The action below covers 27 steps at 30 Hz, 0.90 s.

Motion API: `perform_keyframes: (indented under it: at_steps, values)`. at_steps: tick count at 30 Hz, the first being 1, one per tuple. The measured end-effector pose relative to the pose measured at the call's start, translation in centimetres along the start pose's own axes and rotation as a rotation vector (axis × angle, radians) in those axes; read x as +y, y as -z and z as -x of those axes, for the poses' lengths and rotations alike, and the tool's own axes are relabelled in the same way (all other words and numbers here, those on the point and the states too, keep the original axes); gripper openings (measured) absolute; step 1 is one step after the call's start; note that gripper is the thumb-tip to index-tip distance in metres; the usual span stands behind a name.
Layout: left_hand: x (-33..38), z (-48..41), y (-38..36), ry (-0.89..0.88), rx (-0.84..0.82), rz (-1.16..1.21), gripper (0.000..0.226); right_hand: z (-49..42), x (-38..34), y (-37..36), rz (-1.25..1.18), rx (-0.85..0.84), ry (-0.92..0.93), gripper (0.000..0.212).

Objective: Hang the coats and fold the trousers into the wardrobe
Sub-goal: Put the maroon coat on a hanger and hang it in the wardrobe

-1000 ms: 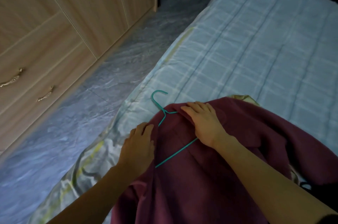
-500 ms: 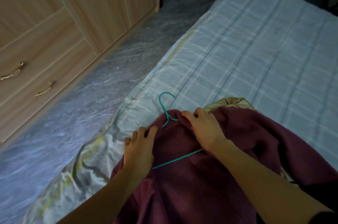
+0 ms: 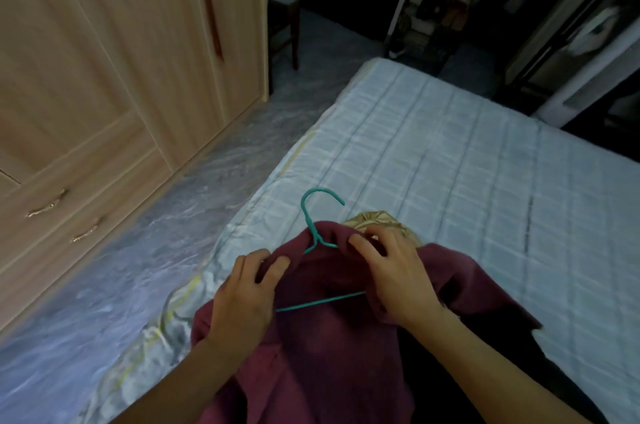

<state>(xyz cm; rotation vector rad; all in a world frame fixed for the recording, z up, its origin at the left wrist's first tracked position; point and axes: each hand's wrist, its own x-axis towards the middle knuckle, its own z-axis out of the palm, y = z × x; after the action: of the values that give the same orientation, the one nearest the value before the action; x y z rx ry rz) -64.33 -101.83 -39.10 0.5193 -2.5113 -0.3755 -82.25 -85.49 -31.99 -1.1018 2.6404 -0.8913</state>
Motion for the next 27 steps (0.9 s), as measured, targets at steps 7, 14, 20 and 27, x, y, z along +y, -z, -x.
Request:
perform_keyframes:
  at_steps: [7,14,20,27]
  values:
    - [7.0,-0.3,9.1,-0.152,0.045,0.016,0.046,6.9,-4.2,9.2,0.201,0.136,0.169,0.030]
    - [13.8,1.0,16.7,-0.312,0.050,0.017,0.048,15.3,-6.3,16.8,0.289,0.328,0.217,0.037]
    - [19.5,2.7,23.1,-0.385,0.138,-0.004,0.045,21.7,-8.3,21.9,0.306,0.437,0.292,0.039]
    - [24.0,4.5,30.3,-0.477,0.261,-0.087,0.047,27.0,-10.6,26.1,0.290,0.621,0.423,0.040]
